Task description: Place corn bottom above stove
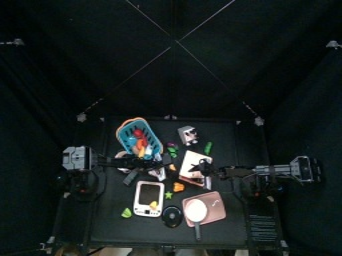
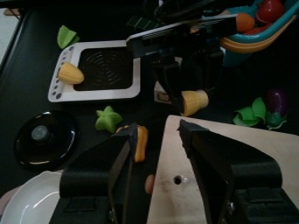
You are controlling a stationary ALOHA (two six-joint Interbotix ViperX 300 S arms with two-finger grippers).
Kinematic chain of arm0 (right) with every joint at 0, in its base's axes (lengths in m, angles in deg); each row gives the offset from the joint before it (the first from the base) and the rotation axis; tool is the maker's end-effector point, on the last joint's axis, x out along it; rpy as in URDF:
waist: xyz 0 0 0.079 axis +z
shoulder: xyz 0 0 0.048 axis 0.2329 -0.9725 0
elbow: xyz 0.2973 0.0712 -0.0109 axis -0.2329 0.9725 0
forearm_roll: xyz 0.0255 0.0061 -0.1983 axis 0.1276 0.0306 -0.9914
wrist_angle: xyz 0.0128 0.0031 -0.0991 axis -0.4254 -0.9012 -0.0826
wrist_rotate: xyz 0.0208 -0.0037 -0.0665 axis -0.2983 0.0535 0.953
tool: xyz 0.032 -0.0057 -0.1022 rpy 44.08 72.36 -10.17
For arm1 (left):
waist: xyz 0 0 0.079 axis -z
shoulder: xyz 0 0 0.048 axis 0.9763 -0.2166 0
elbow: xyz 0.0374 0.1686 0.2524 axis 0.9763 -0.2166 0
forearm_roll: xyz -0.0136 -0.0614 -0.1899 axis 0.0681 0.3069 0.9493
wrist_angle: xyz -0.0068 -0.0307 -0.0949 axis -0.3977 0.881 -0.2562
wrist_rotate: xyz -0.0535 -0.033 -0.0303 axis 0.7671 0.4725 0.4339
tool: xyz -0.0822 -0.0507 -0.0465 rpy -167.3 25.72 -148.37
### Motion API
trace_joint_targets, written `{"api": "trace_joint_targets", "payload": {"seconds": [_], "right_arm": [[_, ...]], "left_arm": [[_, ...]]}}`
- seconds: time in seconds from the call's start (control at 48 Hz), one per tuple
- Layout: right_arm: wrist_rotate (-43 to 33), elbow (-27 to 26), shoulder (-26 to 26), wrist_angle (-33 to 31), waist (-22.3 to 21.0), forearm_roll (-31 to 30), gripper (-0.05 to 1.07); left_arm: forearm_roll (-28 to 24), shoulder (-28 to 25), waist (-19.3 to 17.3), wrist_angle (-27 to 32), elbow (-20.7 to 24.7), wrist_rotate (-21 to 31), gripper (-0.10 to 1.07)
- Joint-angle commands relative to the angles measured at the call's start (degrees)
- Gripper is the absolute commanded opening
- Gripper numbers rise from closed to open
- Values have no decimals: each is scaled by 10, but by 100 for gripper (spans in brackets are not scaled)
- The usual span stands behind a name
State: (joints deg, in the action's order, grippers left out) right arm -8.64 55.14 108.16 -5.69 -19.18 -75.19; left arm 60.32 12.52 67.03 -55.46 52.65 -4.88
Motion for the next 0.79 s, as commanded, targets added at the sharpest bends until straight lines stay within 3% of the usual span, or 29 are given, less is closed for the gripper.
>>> {"api": "trace_joint_targets", "payload": {"seconds": [0.0, 0.375, 0.625, 0.771], "right_arm": [[0, -4, 4, 4, 1, 1, 80], [0, -4, 4, 4, 1, 1, 80], [0, -4, 4, 4, 1, 1, 80], [0, -4, 4, 4, 1, 1, 80]], "left_arm": [[0, 5, -10, 12, 11, 5, 75], [-1, 11, -9, 18, 19, 4, 76], [-1, 11, -7, 18, 25, 4, 92], [-2, 16, -5, 18, 27, 4, 95]]}}
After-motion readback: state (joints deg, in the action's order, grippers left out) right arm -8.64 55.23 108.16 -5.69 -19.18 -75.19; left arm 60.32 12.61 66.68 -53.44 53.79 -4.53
